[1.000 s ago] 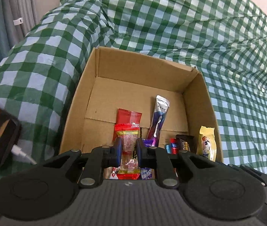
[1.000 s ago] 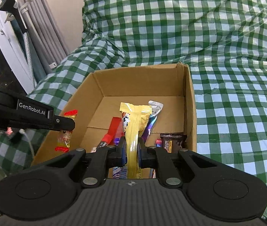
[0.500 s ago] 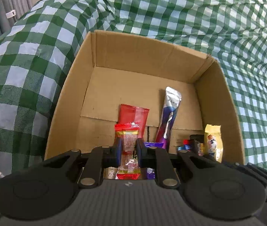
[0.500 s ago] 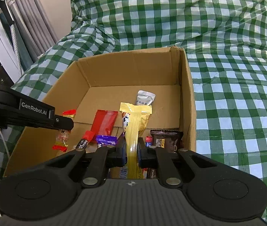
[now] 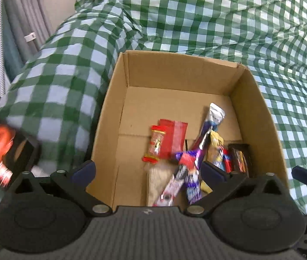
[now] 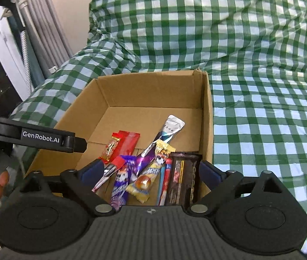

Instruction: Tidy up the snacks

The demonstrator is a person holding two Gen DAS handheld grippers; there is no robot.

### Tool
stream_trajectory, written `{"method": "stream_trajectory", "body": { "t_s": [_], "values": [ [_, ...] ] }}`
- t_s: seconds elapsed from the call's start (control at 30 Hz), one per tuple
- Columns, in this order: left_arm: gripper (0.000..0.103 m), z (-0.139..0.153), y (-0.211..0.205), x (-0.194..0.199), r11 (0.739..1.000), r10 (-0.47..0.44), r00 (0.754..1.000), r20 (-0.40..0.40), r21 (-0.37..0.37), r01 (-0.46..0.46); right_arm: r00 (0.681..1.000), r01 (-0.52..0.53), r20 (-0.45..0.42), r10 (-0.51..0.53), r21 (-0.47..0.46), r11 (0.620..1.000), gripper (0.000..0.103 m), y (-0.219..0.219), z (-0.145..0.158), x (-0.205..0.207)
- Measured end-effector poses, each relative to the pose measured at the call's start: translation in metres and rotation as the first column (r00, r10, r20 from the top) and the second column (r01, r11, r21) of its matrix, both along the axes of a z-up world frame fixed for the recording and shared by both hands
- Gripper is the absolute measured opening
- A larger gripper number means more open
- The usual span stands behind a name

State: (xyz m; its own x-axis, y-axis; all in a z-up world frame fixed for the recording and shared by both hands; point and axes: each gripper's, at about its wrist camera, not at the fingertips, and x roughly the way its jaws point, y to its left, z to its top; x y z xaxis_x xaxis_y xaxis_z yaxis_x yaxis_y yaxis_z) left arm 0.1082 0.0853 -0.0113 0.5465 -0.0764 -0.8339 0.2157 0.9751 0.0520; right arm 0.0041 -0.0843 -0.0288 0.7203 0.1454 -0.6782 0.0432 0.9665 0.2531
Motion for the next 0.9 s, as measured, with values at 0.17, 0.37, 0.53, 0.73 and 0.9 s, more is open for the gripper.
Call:
{"method": "stream_trajectory", "body": {
  "t_s": [0.17,0.37,0.53,0.73,0.9],
  "values": [
    [0.103,0.020,0.006,-0.046,1.000,-0.003,0.999,0.044,0.026,0.002,0.999,-0.032,0.024,0.033,-0.022,0.999,0.097,0.015,0.017,-0.037],
    [0.103,0.031,0.017,-0.097,0.998,0.032,0.994,0.109,0.057,-0.039,0.998,0.016,0.058,-0.008,-0.138,0.990,0.101,0.035,0.028,-0.082],
    [0.103,0.032,0.023,-0.130,0.999,0.024,0.994,0.105,0.045,-0.029,0.996,0.022,0.085,-0.008,-0.156,0.987,0.102,0.048,0.031,-0.114],
    [0.103,0.037,0.034,-0.160,0.994,0.083,0.989,0.119,0.058,-0.090,0.989,0.069,0.144,-0.044,-0.171,0.983,0.102,0.049,0.042,-0.137],
    [0.103,0.044,0.036,-0.180,0.993,0.081,0.983,0.164,0.077,-0.094,0.981,0.071,0.190,-0.032,-0.200,0.977,0.102,0.053,0.050,-0.153]
  ]
}}
